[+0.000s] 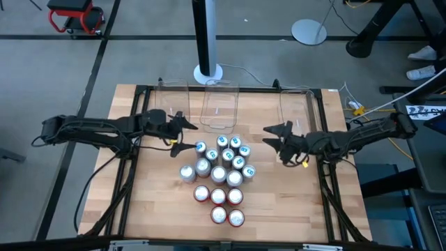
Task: Sort soda cans
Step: Put the blue soda can into the left transparent bin
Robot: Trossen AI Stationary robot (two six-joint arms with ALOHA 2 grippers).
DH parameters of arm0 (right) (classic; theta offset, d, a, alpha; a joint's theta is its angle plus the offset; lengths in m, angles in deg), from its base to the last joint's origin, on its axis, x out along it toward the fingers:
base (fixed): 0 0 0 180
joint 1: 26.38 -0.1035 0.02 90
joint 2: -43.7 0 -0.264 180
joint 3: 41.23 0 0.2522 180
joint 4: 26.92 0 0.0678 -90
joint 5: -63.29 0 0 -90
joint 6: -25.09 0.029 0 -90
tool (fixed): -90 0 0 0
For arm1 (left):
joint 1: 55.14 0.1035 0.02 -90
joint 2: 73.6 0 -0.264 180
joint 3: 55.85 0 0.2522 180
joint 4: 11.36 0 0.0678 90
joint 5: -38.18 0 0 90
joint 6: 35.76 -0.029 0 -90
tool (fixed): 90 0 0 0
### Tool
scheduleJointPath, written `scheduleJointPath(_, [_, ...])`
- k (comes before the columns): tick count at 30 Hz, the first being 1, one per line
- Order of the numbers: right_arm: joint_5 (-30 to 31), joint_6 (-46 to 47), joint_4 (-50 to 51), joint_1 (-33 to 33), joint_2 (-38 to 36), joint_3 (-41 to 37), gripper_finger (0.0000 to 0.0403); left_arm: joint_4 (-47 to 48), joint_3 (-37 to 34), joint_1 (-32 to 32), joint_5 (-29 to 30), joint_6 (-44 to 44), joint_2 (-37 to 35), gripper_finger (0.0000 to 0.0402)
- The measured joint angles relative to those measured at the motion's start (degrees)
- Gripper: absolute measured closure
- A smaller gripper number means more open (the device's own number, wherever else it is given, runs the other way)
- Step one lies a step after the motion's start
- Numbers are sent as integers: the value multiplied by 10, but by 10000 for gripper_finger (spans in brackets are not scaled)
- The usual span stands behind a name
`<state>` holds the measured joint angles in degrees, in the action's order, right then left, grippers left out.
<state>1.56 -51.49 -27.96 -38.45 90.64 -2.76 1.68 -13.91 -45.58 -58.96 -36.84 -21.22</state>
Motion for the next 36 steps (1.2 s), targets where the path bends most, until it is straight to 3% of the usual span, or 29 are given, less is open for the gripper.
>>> scheduleJointPath(6, [-125,-20,-56,52,-19,0,36,5,5,-4,0,42,42,31])
scheduleJointPath(11, [-192,-34,-84,78,-18,0,36,53,63,-29,11,66,87,31])
scheduleJointPath(16, [-194,-58,-93,81,-18,10,36,180,145,-63,88,87,145,31])
scheduleJointPath(19, [-201,-64,-91,80,-18,27,36,225,182,-75,104,112,172,31])
scheduleJointPath(26, [-214,-61,-38,80,-18,32,36,236,202,-92,109,139,203,31])
scheduleJointPath(31, [-215,-59,-33,80,-18,32,36,261,202,-98,165,139,220,31])
scheduleJointPath(36, [-215,-56,-31,80,-18,32,36,261,202,-99,168,131,223,31])
